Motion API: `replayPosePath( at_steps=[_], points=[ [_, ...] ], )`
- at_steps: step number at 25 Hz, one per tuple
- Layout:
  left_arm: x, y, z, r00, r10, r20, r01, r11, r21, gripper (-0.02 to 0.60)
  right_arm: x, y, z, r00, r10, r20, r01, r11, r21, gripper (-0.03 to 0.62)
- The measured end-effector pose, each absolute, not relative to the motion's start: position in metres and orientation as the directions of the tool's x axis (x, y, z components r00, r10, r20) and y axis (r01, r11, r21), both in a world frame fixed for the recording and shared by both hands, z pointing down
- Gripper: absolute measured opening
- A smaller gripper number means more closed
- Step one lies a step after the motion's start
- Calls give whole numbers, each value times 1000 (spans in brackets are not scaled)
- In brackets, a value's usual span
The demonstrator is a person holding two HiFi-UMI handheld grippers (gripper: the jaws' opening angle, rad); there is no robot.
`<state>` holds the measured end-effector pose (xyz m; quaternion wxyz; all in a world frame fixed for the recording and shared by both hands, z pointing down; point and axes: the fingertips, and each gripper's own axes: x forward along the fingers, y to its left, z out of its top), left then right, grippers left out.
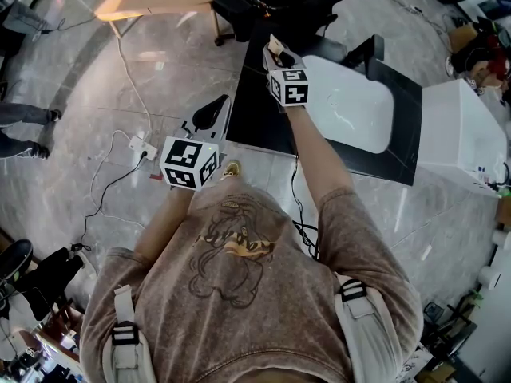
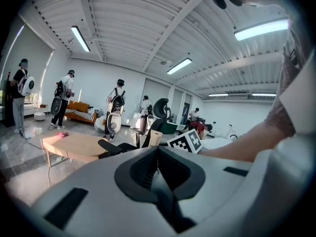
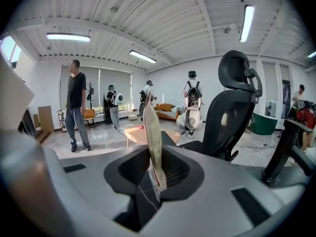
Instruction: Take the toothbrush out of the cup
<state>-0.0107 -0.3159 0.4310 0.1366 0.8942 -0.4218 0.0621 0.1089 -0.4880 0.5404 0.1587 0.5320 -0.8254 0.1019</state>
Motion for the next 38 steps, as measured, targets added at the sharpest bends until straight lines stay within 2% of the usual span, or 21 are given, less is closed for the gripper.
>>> replayPosePath(
  at_steps=[22,38],
  points=[
    [8,-308,435,675,-706,214,-737,-637,225,17,127,-488,448,-389,-889,241,-914,406,21,78],
    [14,-291,436,690,-692,211,-723,-653,223,17,135,-394,419,-409,-892,193,-911,412,-23,78]
  ],
)
